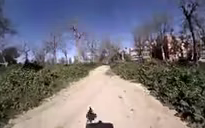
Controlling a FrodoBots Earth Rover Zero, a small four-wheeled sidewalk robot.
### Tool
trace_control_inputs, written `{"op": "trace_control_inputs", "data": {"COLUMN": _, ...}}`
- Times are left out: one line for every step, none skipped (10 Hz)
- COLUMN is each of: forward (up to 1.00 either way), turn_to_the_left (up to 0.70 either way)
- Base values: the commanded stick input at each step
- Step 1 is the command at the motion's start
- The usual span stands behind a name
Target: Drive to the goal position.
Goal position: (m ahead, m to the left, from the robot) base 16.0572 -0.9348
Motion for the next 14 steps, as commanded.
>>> {"op": "trace_control_inputs", "data": {"forward": 0.70, "turn_to_the_left": 0.00}}
{"op": "trace_control_inputs", "data": {"forward": 0.70, "turn_to_the_left": 0.00}}
{"op": "trace_control_inputs", "data": {"forward": 0.70, "turn_to_the_left": 0.00}}
{"op": "trace_control_inputs", "data": {"forward": 0.70, "turn_to_the_left": 0.00}}
{"op": "trace_control_inputs", "data": {"forward": 0.70, "turn_to_the_left": 0.00}}
{"op": "trace_control_inputs", "data": {"forward": 0.70, "turn_to_the_left": 0.00}}
{"op": "trace_control_inputs", "data": {"forward": 0.70, "turn_to_the_left": 0.00}}
{"op": "trace_control_inputs", "data": {"forward": 0.70, "turn_to_the_left": 0.00}}
{"op": "trace_control_inputs", "data": {"forward": 0.70, "turn_to_the_left": 0.00}}
{"op": "trace_control_inputs", "data": {"forward": 0.70, "turn_to_the_left": 0.00}}
{"op": "trace_control_inputs", "data": {"forward": 0.70, "turn_to_the_left": 0.00}}
{"op": "trace_control_inputs", "data": {"forward": 0.70, "turn_to_the_left": 0.00}}
{"op": "trace_control_inputs", "data": {"forward": 0.70, "turn_to_the_left": 0.00}}
{"op": "trace_control_inputs", "data": {"forward": 0.84, "turn_to_the_left": 0.00}}
